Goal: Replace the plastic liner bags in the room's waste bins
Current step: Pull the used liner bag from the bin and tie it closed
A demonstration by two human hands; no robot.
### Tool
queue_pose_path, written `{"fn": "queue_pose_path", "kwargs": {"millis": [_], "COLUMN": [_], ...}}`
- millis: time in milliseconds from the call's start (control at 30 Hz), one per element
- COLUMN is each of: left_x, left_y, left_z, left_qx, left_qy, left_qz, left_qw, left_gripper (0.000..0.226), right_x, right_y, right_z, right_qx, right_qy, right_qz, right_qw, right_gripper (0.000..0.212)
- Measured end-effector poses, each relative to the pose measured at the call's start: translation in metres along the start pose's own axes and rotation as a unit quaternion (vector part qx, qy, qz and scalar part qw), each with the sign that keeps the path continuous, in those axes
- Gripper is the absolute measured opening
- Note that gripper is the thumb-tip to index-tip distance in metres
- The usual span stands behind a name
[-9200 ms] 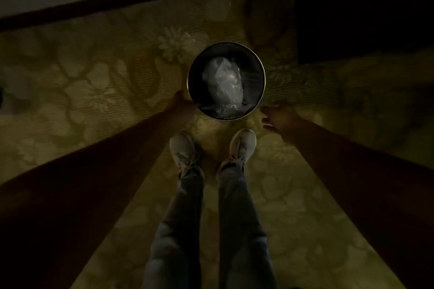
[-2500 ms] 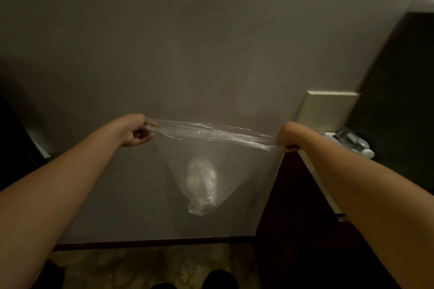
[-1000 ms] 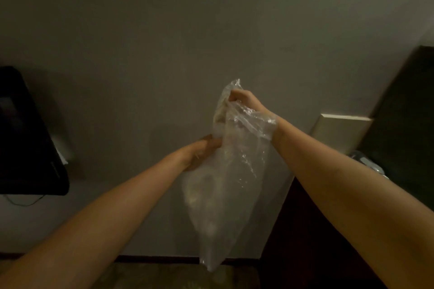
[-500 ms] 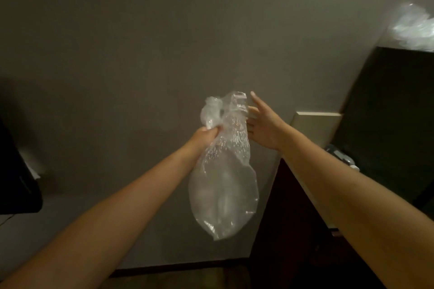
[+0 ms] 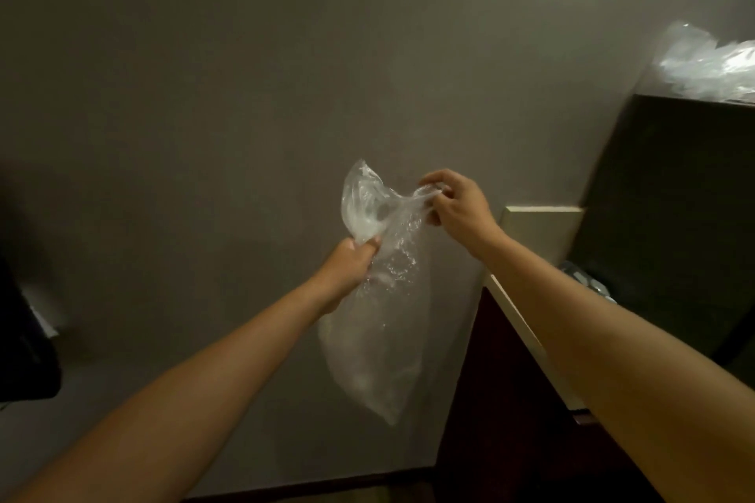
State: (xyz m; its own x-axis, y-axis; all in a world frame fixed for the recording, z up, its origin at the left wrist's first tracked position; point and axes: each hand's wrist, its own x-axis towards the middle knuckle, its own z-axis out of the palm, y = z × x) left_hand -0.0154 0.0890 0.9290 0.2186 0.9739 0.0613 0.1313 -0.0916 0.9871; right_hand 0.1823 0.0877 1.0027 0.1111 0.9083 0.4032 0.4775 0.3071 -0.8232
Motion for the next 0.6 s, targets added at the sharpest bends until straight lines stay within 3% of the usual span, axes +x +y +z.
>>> {"fn": "queue_pose_path", "kwargs": {"millis": [133, 233, 333, 433, 533, 600], "left_x": [-0.003, -0.013, -0.015, -0.016, -0.015, -0.014], "left_y": [-0.017, -0.012, -0.013, -0.020, -0.026, -0.028], "left_z": [-0.015, -0.018, -0.020, -0.026, -0.035, -0.039], "left_qx": [0.074, 0.092, 0.097, 0.108, 0.066, 0.028], "left_qy": [0.022, 0.005, -0.020, -0.032, -0.004, 0.002], "left_qz": [-0.020, -0.021, -0.021, -0.027, -0.028, -0.028], "left_qw": [0.997, 0.996, 0.995, 0.993, 0.997, 0.999], "left_gripper": [0.058, 0.052, 0.043, 0.063, 0.055, 0.064], "right_x": [0.010, 0.017, 0.021, 0.019, 0.019, 0.023], "right_y": [-0.015, -0.020, -0.020, -0.015, -0.010, -0.006], "right_z": [-0.009, -0.006, 0.001, 0.003, 0.002, 0.002], "right_qx": [0.020, 0.175, 0.346, 0.274, 0.189, 0.194], "right_qy": [0.001, 0.001, -0.039, -0.079, -0.103, -0.117], "right_qz": [0.023, 0.095, 0.171, 0.193, 0.195, 0.212], "right_qw": [1.000, 0.980, 0.922, 0.939, 0.957, 0.951], "right_gripper": [0.019, 0.016, 0.012, 0.015, 0.011, 0.015]}}
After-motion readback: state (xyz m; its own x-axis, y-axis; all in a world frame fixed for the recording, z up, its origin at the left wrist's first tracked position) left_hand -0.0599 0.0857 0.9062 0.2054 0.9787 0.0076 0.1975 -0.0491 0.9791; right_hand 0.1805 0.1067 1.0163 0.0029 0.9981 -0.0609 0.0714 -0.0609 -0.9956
